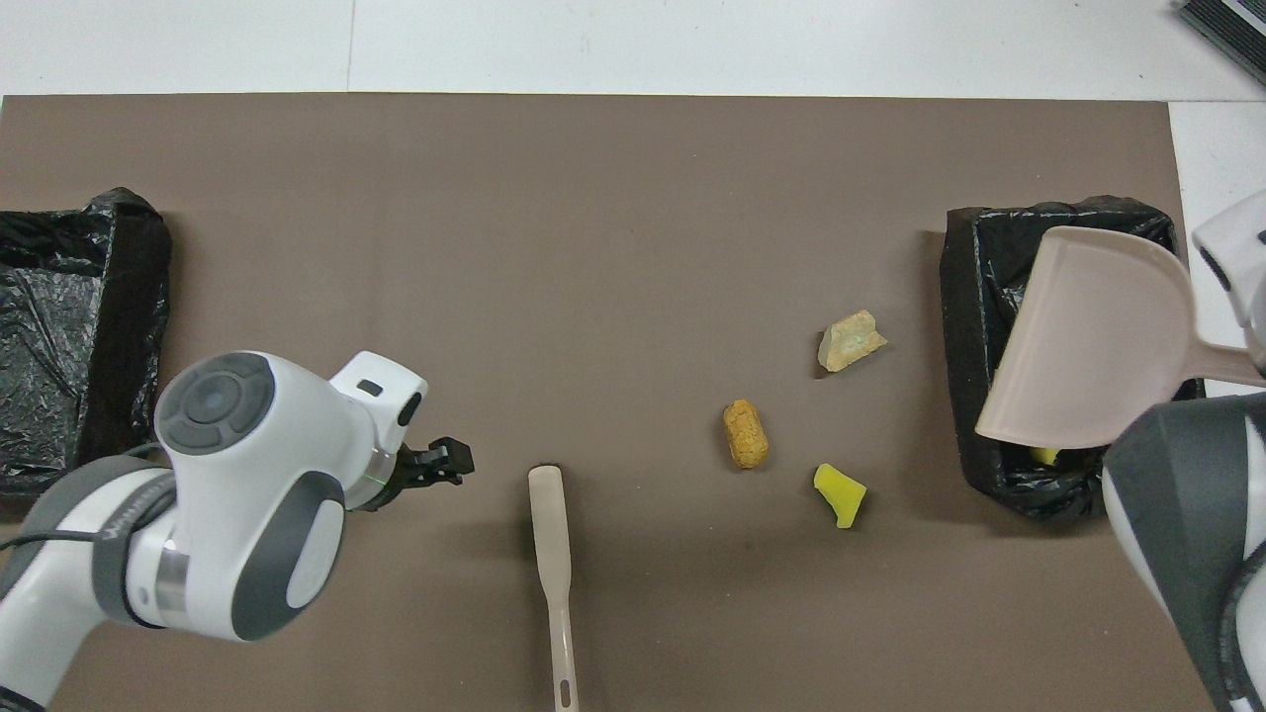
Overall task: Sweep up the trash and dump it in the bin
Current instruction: 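Tip the dustpan over the bin with the right gripper to empty it, then set the empty dustpan back mid-table with the right gripper and release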
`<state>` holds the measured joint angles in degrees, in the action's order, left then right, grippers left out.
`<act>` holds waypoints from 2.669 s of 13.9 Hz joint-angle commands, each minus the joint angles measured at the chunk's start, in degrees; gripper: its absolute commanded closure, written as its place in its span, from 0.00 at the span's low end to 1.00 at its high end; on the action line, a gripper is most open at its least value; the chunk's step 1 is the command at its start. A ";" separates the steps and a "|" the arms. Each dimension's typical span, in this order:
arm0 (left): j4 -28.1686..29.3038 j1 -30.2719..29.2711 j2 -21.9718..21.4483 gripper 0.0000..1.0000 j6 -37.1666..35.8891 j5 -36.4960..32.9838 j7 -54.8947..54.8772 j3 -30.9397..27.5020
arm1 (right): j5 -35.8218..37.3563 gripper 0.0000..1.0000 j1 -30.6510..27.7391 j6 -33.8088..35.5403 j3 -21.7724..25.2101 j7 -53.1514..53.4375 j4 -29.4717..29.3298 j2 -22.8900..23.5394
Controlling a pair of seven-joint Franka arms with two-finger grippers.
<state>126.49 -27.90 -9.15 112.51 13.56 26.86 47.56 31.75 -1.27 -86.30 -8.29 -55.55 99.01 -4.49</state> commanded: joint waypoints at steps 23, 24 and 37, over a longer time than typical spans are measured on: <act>-32.34 -0.88 14.07 0.00 -14.42 -16.11 -18.16 -13.59 | -21.91 1.00 34.23 -32.79 -4.01 108.90 -24.04 42.99; -33.05 3.16 13.55 0.00 -14.94 -15.85 -18.25 -18.25 | -22.35 1.00 34.06 -33.40 -4.10 108.90 -23.86 42.99; -32.53 30.01 6.69 0.00 -19.87 -13.40 -18.34 -45.71 | -22.35 0.00 21.60 -24.29 -4.10 107.32 -11.92 20.69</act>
<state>93.49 0.18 -1.51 94.06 -1.22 8.98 4.13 11.16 24.72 -113.42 -12.00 52.52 79.45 25.12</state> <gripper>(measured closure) 0.000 0.022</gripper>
